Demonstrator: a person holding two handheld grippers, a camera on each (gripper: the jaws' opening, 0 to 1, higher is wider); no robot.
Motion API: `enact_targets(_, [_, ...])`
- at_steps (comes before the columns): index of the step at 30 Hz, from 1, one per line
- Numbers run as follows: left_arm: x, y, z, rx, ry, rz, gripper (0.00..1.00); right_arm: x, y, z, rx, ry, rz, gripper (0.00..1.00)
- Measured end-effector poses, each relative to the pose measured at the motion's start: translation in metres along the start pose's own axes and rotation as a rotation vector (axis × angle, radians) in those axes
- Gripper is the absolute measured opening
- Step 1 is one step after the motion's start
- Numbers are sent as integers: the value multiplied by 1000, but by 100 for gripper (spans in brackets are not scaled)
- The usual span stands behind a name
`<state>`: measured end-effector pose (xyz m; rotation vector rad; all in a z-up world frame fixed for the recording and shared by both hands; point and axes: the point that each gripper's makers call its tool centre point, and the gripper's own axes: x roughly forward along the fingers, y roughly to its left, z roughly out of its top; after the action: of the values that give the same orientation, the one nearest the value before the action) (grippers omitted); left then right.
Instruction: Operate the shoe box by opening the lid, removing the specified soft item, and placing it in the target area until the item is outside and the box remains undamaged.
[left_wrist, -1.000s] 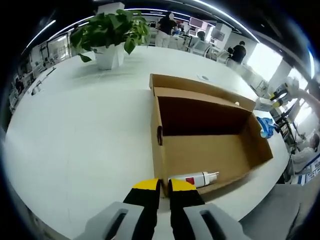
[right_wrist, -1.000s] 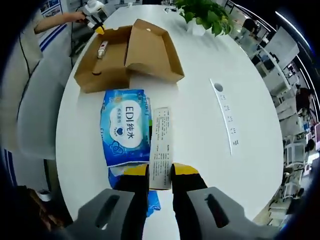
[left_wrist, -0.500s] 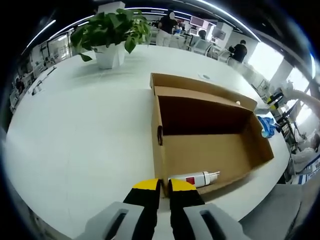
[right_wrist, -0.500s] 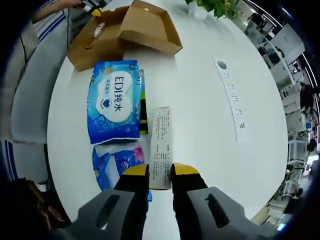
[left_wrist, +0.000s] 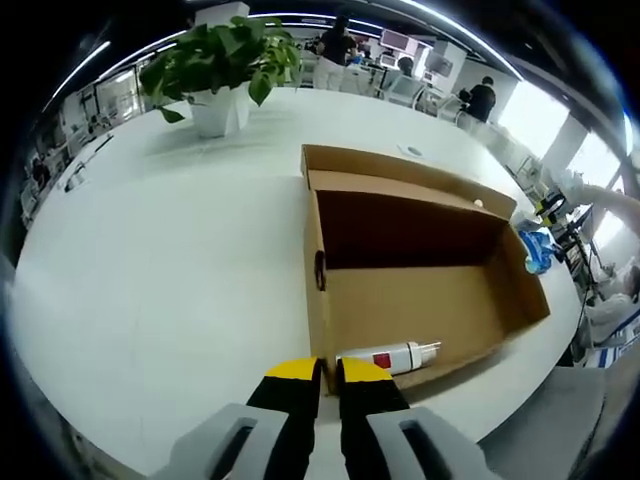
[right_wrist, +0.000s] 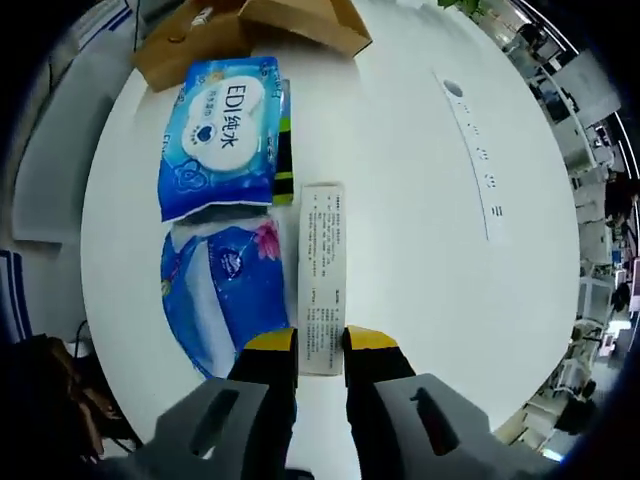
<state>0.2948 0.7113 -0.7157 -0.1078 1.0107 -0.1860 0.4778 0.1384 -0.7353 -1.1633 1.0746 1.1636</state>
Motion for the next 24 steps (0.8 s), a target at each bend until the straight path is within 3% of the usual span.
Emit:
enact_targets(10, [1, -1, 0, 6, 3, 3, 6, 8, -17, -8, -63, 53, -51, 16])
enact_targets(24, [2, -1, 3, 62, 11, 2, 7, 6, -22, -10, -57, 53, -123, 19])
